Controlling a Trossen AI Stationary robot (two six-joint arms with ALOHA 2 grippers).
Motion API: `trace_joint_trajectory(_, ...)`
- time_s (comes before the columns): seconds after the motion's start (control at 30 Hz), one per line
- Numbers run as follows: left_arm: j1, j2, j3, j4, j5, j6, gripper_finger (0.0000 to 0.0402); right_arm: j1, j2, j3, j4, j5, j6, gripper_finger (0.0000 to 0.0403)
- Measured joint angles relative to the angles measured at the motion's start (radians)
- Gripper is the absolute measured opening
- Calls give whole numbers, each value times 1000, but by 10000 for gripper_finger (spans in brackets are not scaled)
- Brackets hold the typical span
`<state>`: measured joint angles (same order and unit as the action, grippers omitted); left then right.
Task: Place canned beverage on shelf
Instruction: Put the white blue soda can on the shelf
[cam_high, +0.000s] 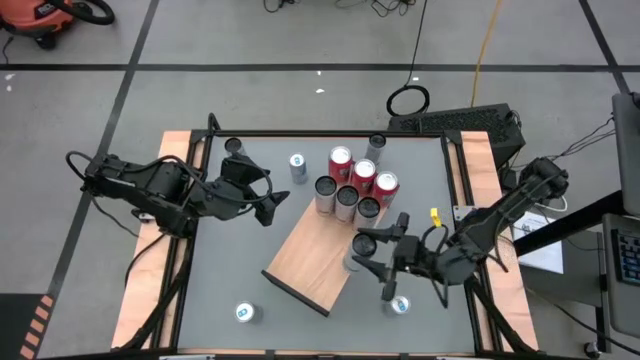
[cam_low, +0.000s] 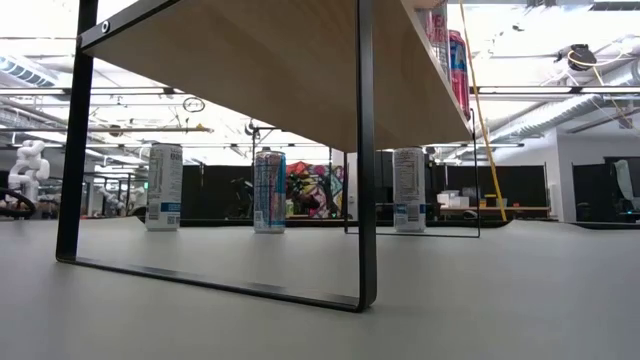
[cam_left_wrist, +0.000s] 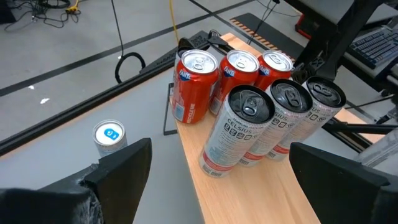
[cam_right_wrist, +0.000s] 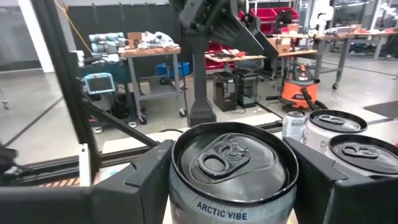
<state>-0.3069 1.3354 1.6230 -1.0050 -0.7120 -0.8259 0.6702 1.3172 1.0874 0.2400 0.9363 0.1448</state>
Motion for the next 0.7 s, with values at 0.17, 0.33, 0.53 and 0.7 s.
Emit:
trace_joint_trajectory(0.17,0,0,0,0,0,0,382,-38,32,0,44,-48,-18,224)
trace_joint_trajectory(0.33,0,0,0,0,2,1,382,-71,58,0,80,-78,-26,224)
trace_joint_trajectory(0.53,0,0,0,-1,5,1,382,-95,73,0,78,-78,-26,224)
trace_joint_trajectory(0.7,0,0,0,-10,6,2,382,-102,73,1,62,-78,-30,224)
